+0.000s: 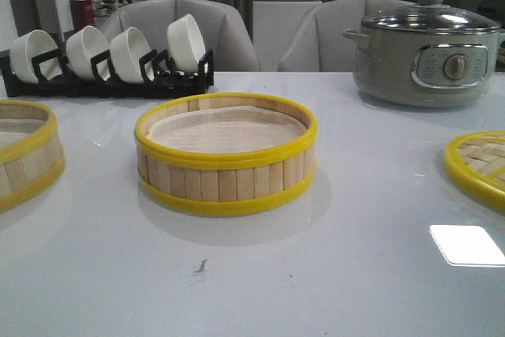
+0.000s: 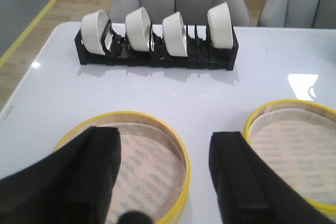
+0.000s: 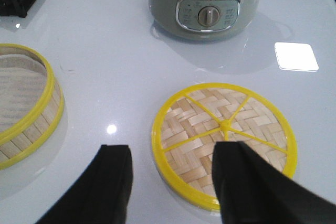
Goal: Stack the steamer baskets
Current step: 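Lower the left gripper onto the rim of the nearby steamer basket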
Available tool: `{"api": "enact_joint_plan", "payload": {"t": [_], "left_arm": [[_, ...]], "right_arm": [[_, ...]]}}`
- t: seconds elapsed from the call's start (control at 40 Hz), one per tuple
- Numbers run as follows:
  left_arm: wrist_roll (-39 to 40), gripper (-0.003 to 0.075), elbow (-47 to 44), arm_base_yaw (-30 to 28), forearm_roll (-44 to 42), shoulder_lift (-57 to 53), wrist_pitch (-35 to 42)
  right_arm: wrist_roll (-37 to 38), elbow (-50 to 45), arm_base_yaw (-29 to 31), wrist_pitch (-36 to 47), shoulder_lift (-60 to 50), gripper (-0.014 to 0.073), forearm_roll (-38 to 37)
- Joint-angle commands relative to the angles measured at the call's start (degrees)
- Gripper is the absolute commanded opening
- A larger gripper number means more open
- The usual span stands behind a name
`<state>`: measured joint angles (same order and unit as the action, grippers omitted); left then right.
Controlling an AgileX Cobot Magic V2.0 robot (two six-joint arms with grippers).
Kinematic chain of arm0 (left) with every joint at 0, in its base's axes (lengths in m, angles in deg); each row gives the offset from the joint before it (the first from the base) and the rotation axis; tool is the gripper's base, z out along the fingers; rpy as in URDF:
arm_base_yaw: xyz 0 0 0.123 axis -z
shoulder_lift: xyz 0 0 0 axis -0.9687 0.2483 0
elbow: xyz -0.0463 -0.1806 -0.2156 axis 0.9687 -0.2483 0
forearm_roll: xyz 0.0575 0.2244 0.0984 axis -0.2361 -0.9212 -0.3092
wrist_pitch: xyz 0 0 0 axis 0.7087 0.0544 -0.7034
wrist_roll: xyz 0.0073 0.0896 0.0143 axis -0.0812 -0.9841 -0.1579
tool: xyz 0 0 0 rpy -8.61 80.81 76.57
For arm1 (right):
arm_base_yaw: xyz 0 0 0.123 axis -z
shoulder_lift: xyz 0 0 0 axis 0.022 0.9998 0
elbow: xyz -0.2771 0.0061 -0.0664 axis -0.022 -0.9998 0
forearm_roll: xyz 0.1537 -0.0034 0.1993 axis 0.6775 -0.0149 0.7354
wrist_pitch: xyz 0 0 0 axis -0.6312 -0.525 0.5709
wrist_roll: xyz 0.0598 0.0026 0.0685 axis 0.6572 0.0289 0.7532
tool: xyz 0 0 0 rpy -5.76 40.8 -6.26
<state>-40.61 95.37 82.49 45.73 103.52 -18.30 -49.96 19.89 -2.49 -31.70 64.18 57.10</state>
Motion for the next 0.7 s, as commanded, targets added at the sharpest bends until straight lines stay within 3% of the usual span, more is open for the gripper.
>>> {"api": "enact_joint_plan", "payload": {"t": [0.0,0.125,0.275,0.674], "left_arm": [[0.2,0.0456,1.8,0.7,0.8,1.1,3.0],[0.2,0.0449,1.8,2.3,1.3,3.6,2.7],[0.2,0.0384,1.8,3.1,2.9,8.7,3.1],[0.2,0.0382,1.9,4.7,3.0,26.3,11.4]], "right_arm": [[-0.3,2.1,0.1,3.8,1.1,0.0443,-0.8],[-0.3,2.1,0.1,3.9,2.1,0.0443,-0.8],[-0.3,2.1,0.1,4.3,3.4,0.0443,-0.8],[-0.3,2.1,0.1,5.9,5.2,0.0443,-0.8]]}}
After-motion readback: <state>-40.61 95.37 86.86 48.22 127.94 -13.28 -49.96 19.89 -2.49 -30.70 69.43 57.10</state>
